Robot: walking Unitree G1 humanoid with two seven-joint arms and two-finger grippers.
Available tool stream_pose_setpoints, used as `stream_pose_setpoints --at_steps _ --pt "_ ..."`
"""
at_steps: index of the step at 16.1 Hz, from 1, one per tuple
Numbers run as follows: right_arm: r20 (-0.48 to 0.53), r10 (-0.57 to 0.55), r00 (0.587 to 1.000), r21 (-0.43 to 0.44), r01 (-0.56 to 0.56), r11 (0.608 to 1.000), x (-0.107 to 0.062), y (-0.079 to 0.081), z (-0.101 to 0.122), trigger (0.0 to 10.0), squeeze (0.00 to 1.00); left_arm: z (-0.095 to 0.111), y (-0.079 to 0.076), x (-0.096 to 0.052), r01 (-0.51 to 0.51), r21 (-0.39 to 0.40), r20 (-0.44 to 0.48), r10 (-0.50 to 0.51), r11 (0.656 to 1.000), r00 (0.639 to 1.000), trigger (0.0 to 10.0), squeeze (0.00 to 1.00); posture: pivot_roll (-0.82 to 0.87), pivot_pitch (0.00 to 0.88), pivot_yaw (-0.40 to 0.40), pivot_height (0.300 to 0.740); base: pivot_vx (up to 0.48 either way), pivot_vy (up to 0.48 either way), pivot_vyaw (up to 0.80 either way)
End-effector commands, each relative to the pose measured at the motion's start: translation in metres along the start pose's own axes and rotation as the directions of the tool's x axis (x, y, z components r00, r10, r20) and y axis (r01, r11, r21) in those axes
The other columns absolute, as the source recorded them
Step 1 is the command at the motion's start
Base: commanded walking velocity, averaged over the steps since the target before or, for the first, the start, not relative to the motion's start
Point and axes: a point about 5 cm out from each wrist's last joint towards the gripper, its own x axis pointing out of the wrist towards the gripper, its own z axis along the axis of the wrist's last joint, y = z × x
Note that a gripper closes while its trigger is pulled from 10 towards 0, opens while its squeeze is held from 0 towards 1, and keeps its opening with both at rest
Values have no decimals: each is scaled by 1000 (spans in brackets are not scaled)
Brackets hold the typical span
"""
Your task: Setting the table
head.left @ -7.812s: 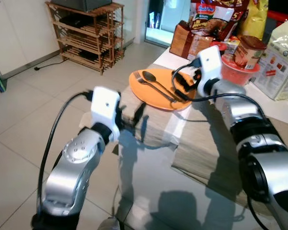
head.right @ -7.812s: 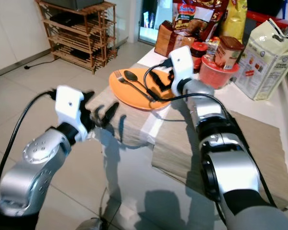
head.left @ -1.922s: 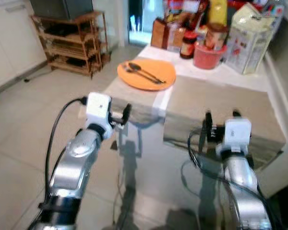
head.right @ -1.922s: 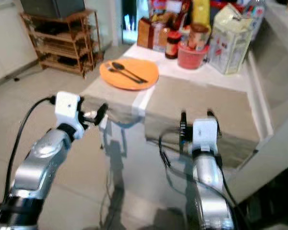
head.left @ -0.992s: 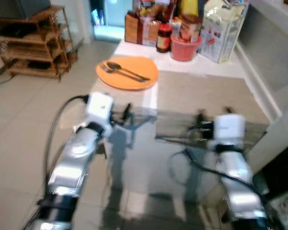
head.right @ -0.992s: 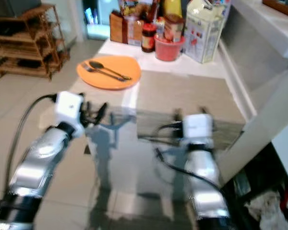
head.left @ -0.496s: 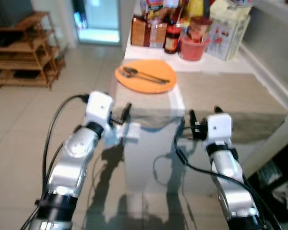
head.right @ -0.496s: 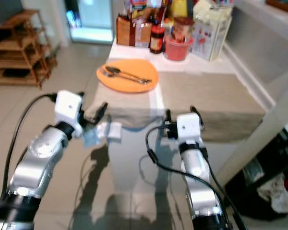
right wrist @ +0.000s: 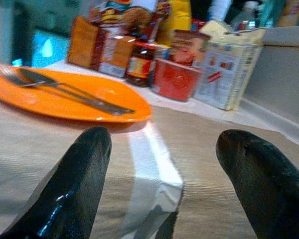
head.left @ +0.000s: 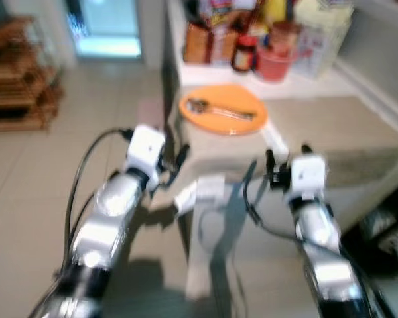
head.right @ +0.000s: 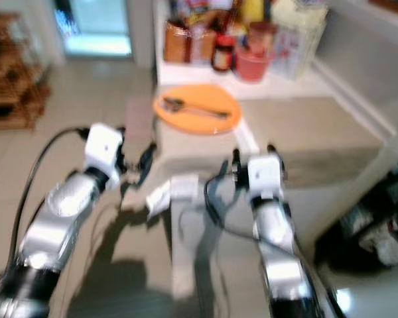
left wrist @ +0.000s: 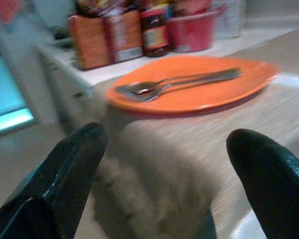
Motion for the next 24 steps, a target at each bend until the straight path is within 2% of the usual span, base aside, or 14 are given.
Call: stream_pose_setpoints --at_steps 1,7,10,14,16,19,21,22,24 --pt "4 -8 1000 2 8 1000 1 -1 1 10000 0 1 0 -2 6 10 4 -6 1000 1000 10000 0 79 0 -24 740 0 0 0" --pt "2 -7 1000 -8 7 1000 2 -1 -1 10000 0 6 1 -1 -16 -17 41 17 1000 999 10000 0 80 0 -25 740 296 -204 0" --pt "95 -53 994 -53 58 997 8 -9 15 10000 0 7 0 -2 -6 -22 55 7 1000 998 10000 0 77 0 -26 740 375 -295 0" --pt "131 -174 976 -59 183 981 7 -25 21 10000 0 10 -5 0 18 -19 78 -17 1000 997 10000 0 69 0 -24 740 400 -209 0" --pt "199 -198 960 -87 219 972 5 -28 31 10000 0 12 -6 1 22 -5 91 -21 1000 996 10000 0 67 0 -23 740 0 0 0" --pt "270 -222 937 -81 252 964 7 -30 47 10000 0 11 -7 1 32 -7 89 -31 999 996 10000 0 60 0 -21 740 0 0 0" --pt "262 -250 932 -46 270 962 9 -34 51 10000 0 10 -7 4 49 17 60 -50 999 997 10000 0 56 0 -19 740 0 0 0" --pt "222 -258 940 -44 274 961 9 -37 43 10000 0 14 2 12 74 13 16 -74 997 997 10000 0 59 0 -16 740 0 0 0" --pt "201 -247 948 -39 260 965 8 -35 39 10000 0 22 9 19 121 47 0 -121 992 993 10000 0 59 0 -15 740 0 0 0"
